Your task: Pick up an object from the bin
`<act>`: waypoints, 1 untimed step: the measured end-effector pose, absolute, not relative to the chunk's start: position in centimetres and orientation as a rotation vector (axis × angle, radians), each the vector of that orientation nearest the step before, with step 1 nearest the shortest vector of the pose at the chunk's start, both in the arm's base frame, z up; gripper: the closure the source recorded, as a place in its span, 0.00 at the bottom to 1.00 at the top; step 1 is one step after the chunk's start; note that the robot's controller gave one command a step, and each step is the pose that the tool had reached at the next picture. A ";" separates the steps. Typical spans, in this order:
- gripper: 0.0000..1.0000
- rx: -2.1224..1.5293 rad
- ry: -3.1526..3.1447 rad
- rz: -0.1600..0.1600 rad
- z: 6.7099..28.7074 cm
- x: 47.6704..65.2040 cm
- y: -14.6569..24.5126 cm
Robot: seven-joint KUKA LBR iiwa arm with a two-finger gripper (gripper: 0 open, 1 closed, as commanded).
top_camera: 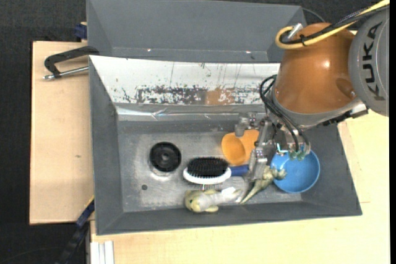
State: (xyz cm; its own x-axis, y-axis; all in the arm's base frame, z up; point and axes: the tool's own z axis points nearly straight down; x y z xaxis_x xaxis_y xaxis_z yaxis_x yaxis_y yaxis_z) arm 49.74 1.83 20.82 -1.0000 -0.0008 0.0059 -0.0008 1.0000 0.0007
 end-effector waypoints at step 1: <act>0.00 -0.348 -3.148 -0.014 9.2 49.9 1.3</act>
Offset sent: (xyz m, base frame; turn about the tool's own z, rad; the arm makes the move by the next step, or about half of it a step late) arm -0.0054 -0.0096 -0.1218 0.2259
